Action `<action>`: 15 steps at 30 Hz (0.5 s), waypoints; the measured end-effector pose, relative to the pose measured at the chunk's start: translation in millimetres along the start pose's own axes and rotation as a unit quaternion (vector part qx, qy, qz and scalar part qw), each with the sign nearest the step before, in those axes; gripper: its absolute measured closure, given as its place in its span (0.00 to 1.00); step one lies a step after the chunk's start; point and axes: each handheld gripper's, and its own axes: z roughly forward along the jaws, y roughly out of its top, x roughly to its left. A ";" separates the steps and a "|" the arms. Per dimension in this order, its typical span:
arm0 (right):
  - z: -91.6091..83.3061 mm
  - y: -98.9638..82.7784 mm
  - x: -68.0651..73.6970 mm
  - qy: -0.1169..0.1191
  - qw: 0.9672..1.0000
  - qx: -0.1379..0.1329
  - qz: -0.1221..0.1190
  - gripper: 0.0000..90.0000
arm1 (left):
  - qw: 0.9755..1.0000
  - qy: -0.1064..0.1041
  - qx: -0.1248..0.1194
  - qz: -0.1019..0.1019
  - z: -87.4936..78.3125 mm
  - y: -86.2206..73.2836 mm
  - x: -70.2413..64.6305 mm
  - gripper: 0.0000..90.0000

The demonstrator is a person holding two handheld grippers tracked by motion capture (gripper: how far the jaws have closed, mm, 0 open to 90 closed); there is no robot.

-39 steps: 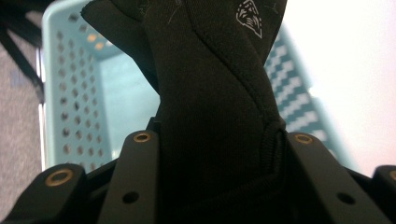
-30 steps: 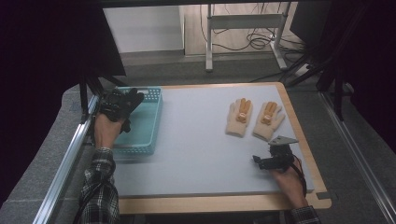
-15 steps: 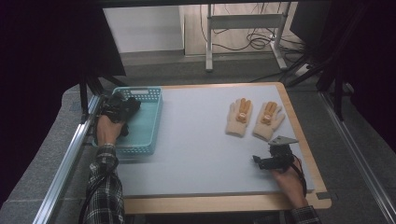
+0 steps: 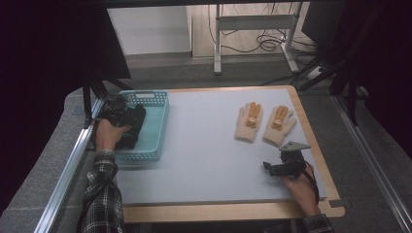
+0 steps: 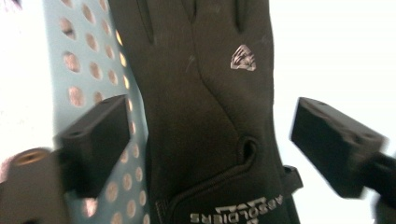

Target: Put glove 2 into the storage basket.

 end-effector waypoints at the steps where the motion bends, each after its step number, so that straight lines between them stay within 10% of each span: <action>1: -0.1 0.0 0.0 0.000 1.000 0.000 0.000 0.09 | 1.000 -0.008 -0.008 -0.002 -3.8 -0.6 1.2 0.10; 9: 0.0 0.0 0.1 0.000 1.000 0.000 0.000 0.09 | 0.997 -0.057 -0.055 0.019 -19.8 -7.3 -2.5 0.07; 15: -0.1 0.0 0.0 0.000 1.000 0.001 -0.001 0.09 | 0.989 -0.100 -0.099 0.033 -29.9 -9.6 -19.2 0.03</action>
